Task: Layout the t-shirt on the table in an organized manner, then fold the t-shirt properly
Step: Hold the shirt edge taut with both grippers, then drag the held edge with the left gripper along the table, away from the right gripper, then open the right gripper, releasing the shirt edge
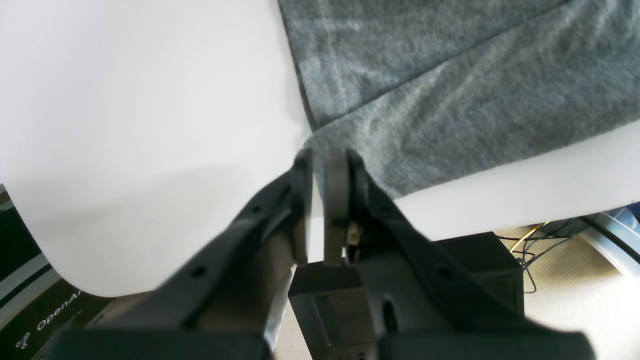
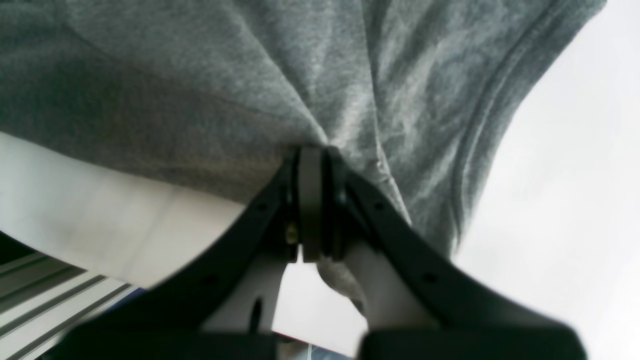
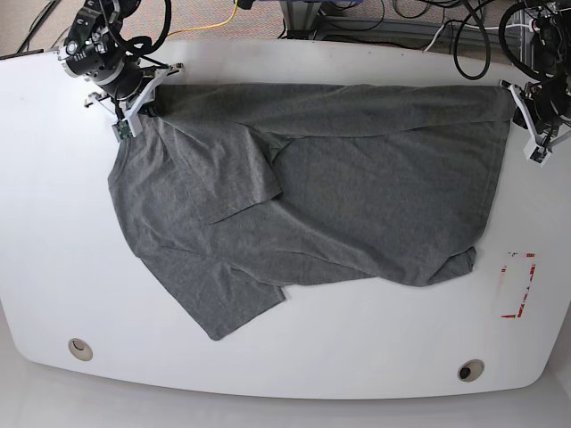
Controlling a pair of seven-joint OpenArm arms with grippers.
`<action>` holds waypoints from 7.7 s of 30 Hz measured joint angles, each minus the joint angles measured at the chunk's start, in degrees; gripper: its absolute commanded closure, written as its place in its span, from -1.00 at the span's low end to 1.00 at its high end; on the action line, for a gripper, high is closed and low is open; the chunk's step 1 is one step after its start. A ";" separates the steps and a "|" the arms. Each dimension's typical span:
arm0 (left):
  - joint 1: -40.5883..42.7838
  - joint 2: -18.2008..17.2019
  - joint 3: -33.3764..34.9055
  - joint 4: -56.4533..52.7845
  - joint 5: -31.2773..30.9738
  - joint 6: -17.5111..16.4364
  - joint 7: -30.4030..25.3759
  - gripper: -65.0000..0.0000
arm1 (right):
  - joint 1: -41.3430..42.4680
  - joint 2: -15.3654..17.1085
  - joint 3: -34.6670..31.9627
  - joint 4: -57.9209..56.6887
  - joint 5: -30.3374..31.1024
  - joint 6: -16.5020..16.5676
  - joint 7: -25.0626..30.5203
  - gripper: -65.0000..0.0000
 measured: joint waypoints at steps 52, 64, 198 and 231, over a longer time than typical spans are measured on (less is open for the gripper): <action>-3.19 3.04 -3.10 -14.51 -0.26 0.00 -0.07 0.93 | 0.31 0.02 -0.31 0.00 -0.24 0.00 0.00 1.00; -2.80 3.02 -3.13 -7.43 0.00 0.00 -0.02 0.94 | 0.31 0.00 -0.33 0.00 -0.22 0.00 0.02 1.00; -14.93 -1.92 14.21 -8.57 12.83 -0.15 5.40 0.93 | -5.55 1.44 4.15 -1.64 0.81 0.07 0.20 0.93; -10.12 -1.88 14.14 -8.57 13.27 0.00 5.33 0.92 | 3.91 0.22 7.89 -2.01 14.56 -0.02 -0.44 -0.42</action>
